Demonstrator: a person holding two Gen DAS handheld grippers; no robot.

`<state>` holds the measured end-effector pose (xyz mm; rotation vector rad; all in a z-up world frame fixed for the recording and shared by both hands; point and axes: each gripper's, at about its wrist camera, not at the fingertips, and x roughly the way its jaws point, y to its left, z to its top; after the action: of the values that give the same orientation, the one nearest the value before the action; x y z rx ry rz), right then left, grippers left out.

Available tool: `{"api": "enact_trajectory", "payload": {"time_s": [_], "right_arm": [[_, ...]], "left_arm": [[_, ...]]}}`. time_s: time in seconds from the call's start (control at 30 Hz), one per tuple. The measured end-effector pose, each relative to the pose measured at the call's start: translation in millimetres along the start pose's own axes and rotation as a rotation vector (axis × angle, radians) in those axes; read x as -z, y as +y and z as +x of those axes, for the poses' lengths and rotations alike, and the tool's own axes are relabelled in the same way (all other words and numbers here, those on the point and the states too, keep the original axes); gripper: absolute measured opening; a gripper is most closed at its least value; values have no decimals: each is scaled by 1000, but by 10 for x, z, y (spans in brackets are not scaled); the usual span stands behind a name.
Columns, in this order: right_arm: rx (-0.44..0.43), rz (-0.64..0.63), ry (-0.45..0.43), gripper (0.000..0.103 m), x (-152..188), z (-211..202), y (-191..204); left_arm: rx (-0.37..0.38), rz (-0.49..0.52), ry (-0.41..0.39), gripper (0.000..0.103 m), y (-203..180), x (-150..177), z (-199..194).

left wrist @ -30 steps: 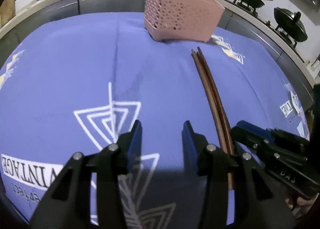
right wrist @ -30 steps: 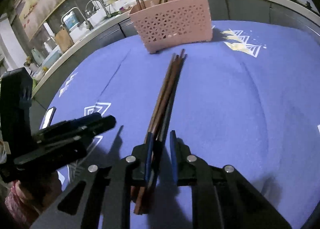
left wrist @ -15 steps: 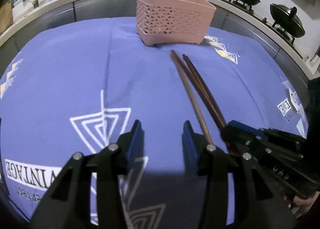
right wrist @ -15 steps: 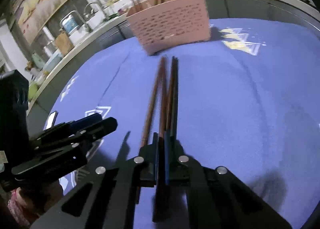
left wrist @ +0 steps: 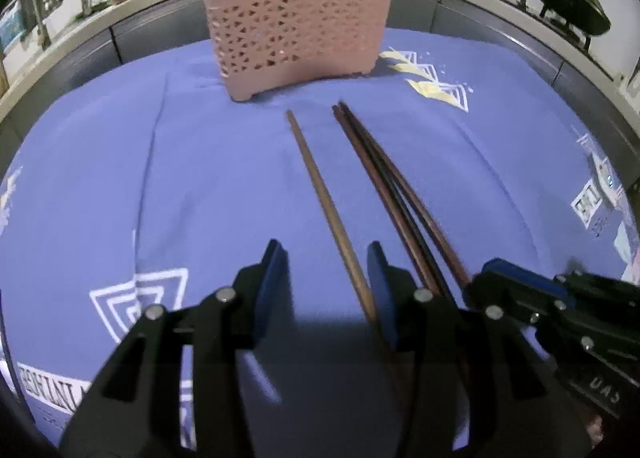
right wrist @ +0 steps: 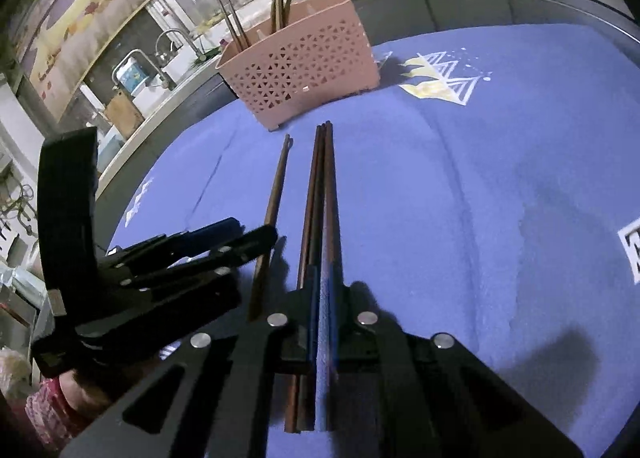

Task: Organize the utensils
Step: 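Return to the bundle and grasp one chopstick with each tool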

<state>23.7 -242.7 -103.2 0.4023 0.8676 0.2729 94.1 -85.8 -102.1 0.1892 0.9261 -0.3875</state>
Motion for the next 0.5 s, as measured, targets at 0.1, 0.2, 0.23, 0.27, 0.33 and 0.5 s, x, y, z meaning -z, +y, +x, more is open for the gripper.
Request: {"api": "enact_trajectory", "payload": {"time_s": [0.1,0.2,0.23,0.27,0.33,0.5], "right_arm": [[27,-27,10,6,-19,72,12],[36,-48,32,7,-48,150,29],[39,-51,36,7,-61,167,37],[45,-52,35,7,-72,171,46],[52,-65,37,7,-76,172,55],[53,-58,51,7,0,84,-15]], "left_arm": [[-36,34,-15,41,-42,10,17],[-23,36,-21,12,-1,-3,17],[-15,34,-16,11,21,-6,14],[-11,31,-14,9,41,-4,10],[-4,29,-12,7,111,32,-24],[4,12,-6,7,355,216,-158]]}}
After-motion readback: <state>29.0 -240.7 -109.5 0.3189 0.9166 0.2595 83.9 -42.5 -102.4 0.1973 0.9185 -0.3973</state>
